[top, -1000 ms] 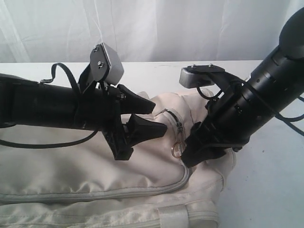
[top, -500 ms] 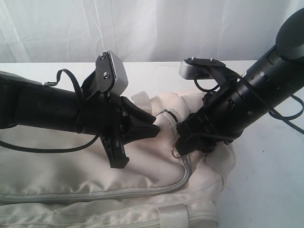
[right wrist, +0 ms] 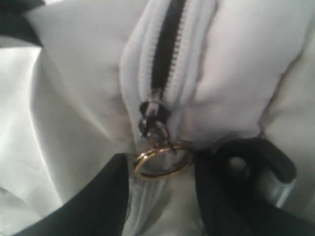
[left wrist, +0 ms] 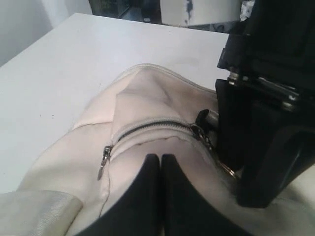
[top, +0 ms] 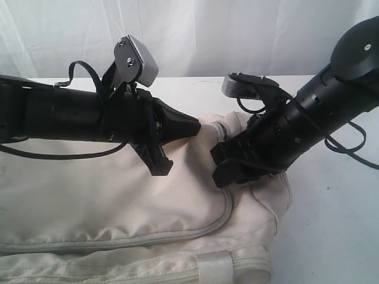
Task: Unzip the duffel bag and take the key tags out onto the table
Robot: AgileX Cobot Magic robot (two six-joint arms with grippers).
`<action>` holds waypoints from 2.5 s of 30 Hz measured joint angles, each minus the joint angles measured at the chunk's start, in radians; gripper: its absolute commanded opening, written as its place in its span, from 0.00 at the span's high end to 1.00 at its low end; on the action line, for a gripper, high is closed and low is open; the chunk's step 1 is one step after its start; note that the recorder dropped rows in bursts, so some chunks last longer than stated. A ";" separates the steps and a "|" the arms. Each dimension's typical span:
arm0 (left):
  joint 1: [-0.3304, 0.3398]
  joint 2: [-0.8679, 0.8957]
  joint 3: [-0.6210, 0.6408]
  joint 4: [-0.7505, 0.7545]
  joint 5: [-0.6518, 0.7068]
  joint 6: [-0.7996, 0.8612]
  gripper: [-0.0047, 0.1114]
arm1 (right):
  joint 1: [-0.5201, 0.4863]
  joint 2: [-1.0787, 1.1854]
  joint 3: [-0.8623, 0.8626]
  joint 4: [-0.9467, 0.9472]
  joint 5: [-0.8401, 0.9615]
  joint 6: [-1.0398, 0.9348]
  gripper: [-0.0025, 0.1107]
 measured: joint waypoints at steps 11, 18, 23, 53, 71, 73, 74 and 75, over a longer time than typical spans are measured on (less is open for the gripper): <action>0.000 0.000 0.000 0.021 -0.004 0.000 0.96 | 0.000 0.002 0.000 0.008 -0.003 -0.008 0.97; 0.000 0.000 0.000 0.020 -0.014 0.000 0.96 | 0.000 0.002 0.000 0.008 0.077 -0.077 0.98; 0.000 0.000 0.000 0.023 -0.015 0.000 0.96 | 0.000 0.002 0.000 0.008 0.115 -0.125 0.98; -0.003 0.000 -0.006 0.000 -0.051 0.000 0.96 | 0.000 -0.064 -0.001 0.063 0.303 -0.206 0.98; -0.003 0.000 -0.084 -0.010 -0.090 0.000 0.96 | 0.000 -0.095 0.116 0.106 0.289 -0.178 0.98; -0.003 0.000 -0.086 -0.012 -0.094 0.000 0.96 | 0.000 -0.110 0.138 0.139 0.299 -0.184 0.98; -0.003 0.000 -0.086 -0.014 -0.096 0.000 0.96 | 0.000 -0.119 0.148 0.157 0.304 -0.186 0.98; -0.003 0.000 -0.087 -0.019 -0.098 0.000 0.96 | 0.000 -0.127 0.158 0.174 0.307 -0.186 0.98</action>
